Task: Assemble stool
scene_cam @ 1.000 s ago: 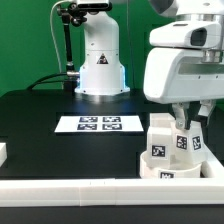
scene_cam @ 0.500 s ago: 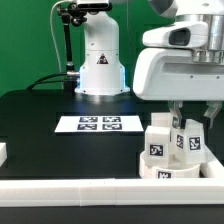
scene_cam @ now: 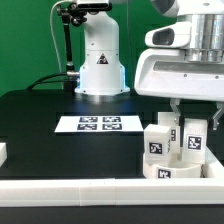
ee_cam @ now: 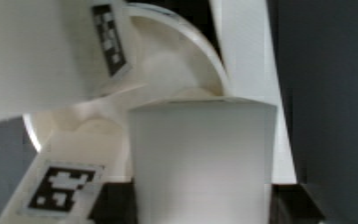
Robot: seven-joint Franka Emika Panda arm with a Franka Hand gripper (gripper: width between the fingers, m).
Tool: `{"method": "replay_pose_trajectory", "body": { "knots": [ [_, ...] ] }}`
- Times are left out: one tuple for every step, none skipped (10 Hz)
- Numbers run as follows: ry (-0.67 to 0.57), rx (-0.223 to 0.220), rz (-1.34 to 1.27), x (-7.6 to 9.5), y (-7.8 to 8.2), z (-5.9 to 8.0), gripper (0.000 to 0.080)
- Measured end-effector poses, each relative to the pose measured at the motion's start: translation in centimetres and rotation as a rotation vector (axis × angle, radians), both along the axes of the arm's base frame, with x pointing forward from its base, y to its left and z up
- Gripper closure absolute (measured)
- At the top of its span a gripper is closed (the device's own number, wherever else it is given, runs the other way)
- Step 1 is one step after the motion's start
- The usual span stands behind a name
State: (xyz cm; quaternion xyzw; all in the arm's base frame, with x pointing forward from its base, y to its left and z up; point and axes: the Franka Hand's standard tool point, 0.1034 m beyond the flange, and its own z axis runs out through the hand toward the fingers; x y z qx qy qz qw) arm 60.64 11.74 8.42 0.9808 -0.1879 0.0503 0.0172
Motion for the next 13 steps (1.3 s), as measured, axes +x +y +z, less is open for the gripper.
{"method": "replay_pose_trajectory", "body": {
  "knots": [
    [-0.002, 0.004, -0.030, 0.01, 0.01, 0.00, 0.0462],
    [-0.005, 0.016, -0.118, 0.00, 0.04, -0.01, 0.0462],
    [-0.007, 0.025, -0.173, -0.01, 0.06, -0.01, 0.0462],
    [-0.009, 0.031, -0.215, -0.01, 0.08, -0.02, 0.0462],
    [-0.011, 0.039, -0.278, -0.01, 0.08, -0.02, 0.0462],
    [-0.013, 0.043, -0.316, -0.02, 0.09, -0.02, 0.0462],
    [-0.014, 0.059, -0.407, -0.02, 0.12, -0.02, 0.0462],
    [-0.015, 0.071, -0.477, -0.03, 0.16, -0.02, 0.0462],
    [-0.016, 0.083, -0.554, -0.03, 0.18, -0.02, 0.0462],
    [-0.016, 0.103, -0.672, -0.03, 0.24, -0.02, 0.0462],
    [-0.025, 0.122, -0.744, 0.02, 0.15, -0.07, 0.0462],
    [-0.032, 0.153, -0.870, 0.08, 0.13, -0.04, 0.0462],
    [-0.043, 0.187, -0.984, 0.10, 0.09, -0.03, 0.0462]
  ]
}}
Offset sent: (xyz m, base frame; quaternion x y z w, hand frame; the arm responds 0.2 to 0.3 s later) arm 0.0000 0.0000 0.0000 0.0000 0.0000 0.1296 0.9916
